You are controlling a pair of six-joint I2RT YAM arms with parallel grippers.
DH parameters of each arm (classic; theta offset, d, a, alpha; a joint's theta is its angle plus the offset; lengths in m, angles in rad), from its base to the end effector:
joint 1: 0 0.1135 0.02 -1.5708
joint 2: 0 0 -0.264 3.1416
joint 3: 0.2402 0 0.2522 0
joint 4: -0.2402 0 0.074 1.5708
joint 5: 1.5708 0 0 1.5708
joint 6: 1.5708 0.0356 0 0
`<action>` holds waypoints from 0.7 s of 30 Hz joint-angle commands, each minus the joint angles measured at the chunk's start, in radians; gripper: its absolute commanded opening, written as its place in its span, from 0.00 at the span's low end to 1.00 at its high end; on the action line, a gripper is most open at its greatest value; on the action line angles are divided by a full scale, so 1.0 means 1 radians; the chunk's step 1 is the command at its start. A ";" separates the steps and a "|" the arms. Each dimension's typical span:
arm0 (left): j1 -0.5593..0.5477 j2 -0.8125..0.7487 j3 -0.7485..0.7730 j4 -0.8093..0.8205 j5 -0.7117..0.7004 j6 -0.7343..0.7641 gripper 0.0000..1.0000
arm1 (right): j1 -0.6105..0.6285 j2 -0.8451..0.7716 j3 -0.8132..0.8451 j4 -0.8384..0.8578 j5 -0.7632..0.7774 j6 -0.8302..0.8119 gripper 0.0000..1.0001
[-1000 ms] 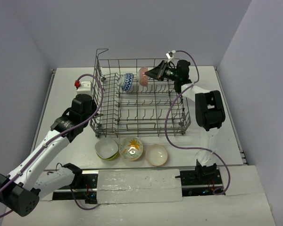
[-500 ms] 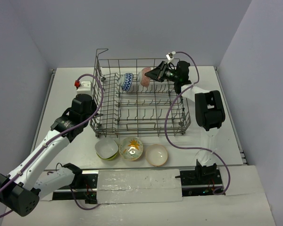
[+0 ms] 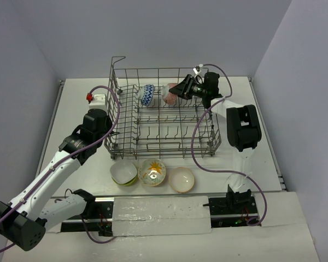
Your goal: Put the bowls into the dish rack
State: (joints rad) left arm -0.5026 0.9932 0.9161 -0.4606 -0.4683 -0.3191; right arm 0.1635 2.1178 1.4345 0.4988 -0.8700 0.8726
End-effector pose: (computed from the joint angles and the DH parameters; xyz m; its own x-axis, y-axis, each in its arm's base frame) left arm 0.1966 -0.0898 0.3215 -0.4544 -0.0696 -0.8881 -0.0552 0.9972 -0.0499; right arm 0.4696 0.1051 0.2131 -0.7646 0.3745 -0.5245 -0.4054 0.3532 0.8431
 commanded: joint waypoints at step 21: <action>0.016 0.012 0.001 -0.029 -0.029 0.015 0.00 | -0.012 -0.071 0.395 -0.807 0.298 -0.403 1.00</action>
State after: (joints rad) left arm -0.4988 0.9993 0.9161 -0.4458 -0.4671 -0.3233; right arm 0.1810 2.1143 1.7393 -0.2058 -0.7341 0.5888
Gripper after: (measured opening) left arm 0.115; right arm 0.994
